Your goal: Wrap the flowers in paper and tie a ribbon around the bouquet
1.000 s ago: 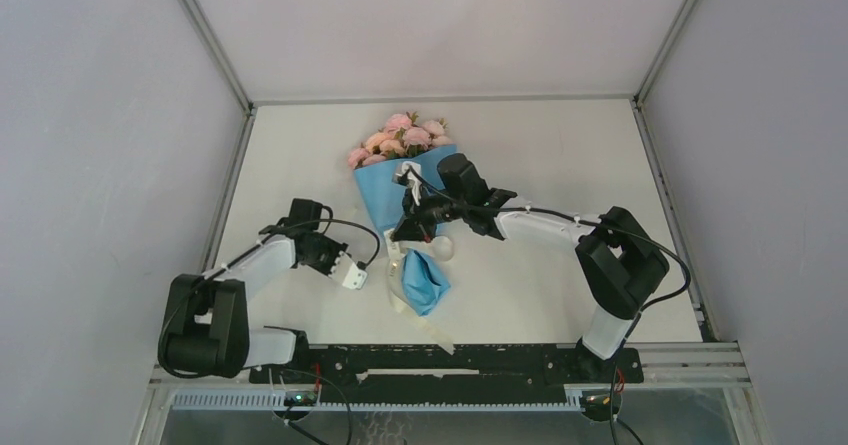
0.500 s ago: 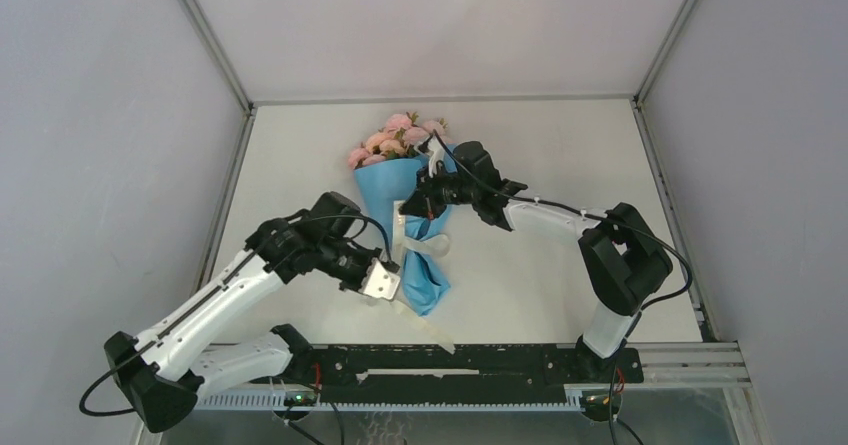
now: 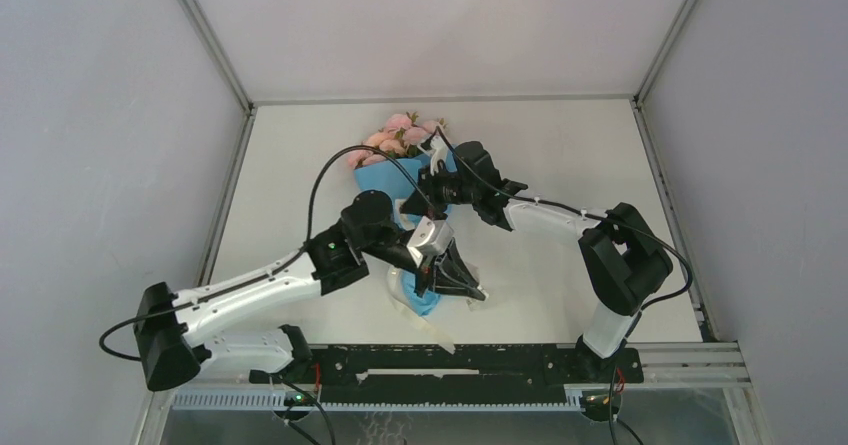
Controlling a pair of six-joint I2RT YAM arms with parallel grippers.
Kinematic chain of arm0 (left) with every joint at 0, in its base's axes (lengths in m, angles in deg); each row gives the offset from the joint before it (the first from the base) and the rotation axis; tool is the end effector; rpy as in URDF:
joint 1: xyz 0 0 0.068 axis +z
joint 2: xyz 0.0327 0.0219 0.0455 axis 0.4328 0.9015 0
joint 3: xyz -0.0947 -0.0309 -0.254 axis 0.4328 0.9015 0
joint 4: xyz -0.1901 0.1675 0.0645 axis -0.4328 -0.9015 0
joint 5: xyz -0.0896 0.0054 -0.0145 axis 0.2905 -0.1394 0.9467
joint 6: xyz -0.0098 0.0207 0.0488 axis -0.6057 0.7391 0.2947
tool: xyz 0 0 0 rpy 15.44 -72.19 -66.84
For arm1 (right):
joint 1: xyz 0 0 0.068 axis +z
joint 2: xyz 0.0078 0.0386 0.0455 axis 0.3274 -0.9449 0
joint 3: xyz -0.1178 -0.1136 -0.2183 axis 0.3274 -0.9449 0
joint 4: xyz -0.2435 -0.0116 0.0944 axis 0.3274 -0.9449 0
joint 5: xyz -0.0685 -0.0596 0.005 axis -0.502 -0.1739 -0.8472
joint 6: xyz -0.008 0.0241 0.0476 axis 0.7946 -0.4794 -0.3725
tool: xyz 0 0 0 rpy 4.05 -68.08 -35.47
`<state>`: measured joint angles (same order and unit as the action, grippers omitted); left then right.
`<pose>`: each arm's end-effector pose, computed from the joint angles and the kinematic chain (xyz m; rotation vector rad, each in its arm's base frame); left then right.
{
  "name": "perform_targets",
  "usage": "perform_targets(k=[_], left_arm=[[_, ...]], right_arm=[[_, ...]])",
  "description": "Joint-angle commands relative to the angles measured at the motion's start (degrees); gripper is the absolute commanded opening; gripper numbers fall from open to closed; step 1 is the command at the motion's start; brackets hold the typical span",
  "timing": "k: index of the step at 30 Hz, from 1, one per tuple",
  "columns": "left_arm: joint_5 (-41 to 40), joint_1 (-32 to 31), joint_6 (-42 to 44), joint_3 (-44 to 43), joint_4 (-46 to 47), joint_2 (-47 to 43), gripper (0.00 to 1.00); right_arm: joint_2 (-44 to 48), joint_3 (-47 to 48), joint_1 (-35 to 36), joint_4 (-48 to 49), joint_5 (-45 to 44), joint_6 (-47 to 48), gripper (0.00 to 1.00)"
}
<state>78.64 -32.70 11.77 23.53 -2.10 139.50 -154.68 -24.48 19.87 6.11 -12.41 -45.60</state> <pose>0.1096 -0.2334 0.3565 1.5135 1.0786 -1.5261 0.2911 0.2606 0.2392 -0.7450 2.0209 1.2082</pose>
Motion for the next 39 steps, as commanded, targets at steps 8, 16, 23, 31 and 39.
perform_targets(k=[8,16,23,31,39], left_arm=[[-10.4,-1.7,9.0,2.0,17.4,8.4,0.0],[-17.0,-3.4,35.0,8.5,4.7,10.7,0.3],[-23.4,-3.8,45.7,8.5,-5.7,5.4,0.87],[-25.5,2.8,42.1,9.5,-21.6,-13.0,0.89],[-30.2,28.4,0.9,20.7,-9.7,-21.3,0.55]], right_arm=[[1.7,0.5,-1.2,-1.0,2.1,3.1,0.0],[2.2,0.5,-1.8,-3.4,4.2,7.5,0.0],[2.9,0.5,-1.1,-5.0,2.7,8.9,0.0],[3.5,0.6,1.6,-6.8,-2.2,8.0,0.0],[5.6,0.6,4.5,-4.3,-3.7,5.6,0.0]])
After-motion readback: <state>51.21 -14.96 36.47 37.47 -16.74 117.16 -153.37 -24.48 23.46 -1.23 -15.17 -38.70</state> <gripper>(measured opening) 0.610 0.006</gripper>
